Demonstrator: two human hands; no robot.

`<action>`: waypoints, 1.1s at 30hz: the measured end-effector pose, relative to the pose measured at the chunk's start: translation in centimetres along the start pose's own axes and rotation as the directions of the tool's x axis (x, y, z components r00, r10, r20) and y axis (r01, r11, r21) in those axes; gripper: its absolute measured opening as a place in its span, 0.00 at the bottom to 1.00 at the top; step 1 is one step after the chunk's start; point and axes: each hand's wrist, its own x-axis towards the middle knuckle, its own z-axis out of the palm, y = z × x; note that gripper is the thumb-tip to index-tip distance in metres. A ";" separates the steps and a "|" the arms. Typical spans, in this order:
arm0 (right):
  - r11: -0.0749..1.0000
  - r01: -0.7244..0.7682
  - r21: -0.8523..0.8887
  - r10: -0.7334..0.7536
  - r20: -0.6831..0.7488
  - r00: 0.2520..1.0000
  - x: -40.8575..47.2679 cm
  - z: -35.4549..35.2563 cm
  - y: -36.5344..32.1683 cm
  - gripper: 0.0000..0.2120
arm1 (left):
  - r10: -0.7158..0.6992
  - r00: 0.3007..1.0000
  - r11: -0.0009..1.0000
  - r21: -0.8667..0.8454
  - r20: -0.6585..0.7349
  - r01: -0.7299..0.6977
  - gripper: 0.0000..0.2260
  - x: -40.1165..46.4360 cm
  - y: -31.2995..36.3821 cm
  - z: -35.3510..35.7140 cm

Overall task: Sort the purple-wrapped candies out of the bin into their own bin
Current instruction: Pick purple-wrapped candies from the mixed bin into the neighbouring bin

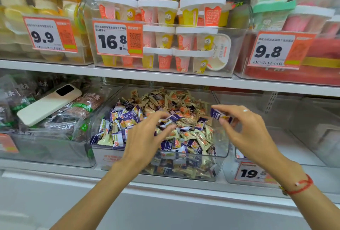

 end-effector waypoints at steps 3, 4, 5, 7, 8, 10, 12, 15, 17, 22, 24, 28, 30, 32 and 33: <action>0.990 -0.104 -0.097 0.095 -0.088 0.992 -0.9 -1.7 2.9 0.15 | -0.037 0.997 0.969 -0.243 0.072 0.054 0.18 0.8 4.5 1.8; 0.978 -0.172 -0.120 0.161 -0.092 0.983 -1.3 -2.4 4.4 0.14 | -0.004 0.993 0.949 -0.312 0.116 0.040 0.16 1.3 6.4 2.8; 0.964 -0.229 -0.133 0.221 -0.078 0.972 -1.6 -2.8 5.7 0.13 | 0.037 0.987 0.929 -0.368 0.154 0.023 0.14 2.0 7.9 3.6; 0.940 -0.314 -0.134 0.315 -0.016 0.949 -2.0 -3.5 7.7 0.12 | 0.133 0.969 0.920 -0.390 0.207 -0.043 0.11 3.5 10.3 5.3; 0.929 -0.344 -0.135 0.348 0.013 0.937 -2.2 -3.9 8.4 0.12 | 0.179 0.955 0.938 -0.333 0.237 -0.093 0.11 4.3 11.4 6.3; 0.914 -0.376 -0.153 0.387 0.051 0.921 -2.7 -4.6 9.4 0.11 | 0.234 0.921 0.969 -0.147 0.311 -0.196 0.12 5.7 12.6 8.3; 0.904 -0.391 -0.175 0.411 0.095 0.907 -3.0 -4.9 9.9 0.12 | 0.238 0.889 0.967 -0.008 0.390 -0.256 0.15 6.6 12.8 9.9; 0.902 -0.383 -0.202 0.409 0.111 0.905 -2.6 -4.9 9.6 0.12 | 0.260 0.875 0.951 0.050 0.407 -0.306 0.19 6.5 12.2 10.3; 0.918 -0.335 -0.213 0.353 0.051 0.934 -2.1 -4.5 8.3 0.12 | 0.288 0.903 0.951 0.017 0.318 -0.309 0.16 5.1 11.1 8.9; 0.992 -0.076 -0.096 0.083 0.062 0.995 -0.5 -0.7 2.2 0.11 | 0.150 0.984 0.981 0.108 0.101 -0.161 0.10 1.4 4.5 2.4; 0.997 -0.026 -0.070 0.040 0.206 0.978 0.1 1.3 0.2 0.11 | 0.005 0.990 0.982 0.188 0.139 -0.031 0.09 1.6 1.9 -0.2; 0.999 -0.045 -0.014 0.047 0.494 0.868 1.2 5.1 -1.6 0.13 | -0.110 0.882 0.984 0.178 0.459 0.030 0.12 1.6 -2.3 -3.3; 0.994 -0.095 0.051 0.048 0.579 0.814 1.5 6.7 -1.7 0.13 | -0.080 0.810 0.989 0.149 0.581 -0.009 0.13 1.3 -3.2 -3.9; 0.988 -0.145 0.059 0.075 0.634 0.770 2.0 7.7 -1.6 0.15 | -0.038 0.763 0.987 0.142 0.646 -0.071 0.14 1.3 -3.5 -4.2; 0.990 -0.140 0.028 0.087 0.659 0.747 2.4 8.0 -1.6 0.17 | -0.022 0.731 0.987 0.132 0.682 -0.093 0.14 1.6 -3.7 -4.4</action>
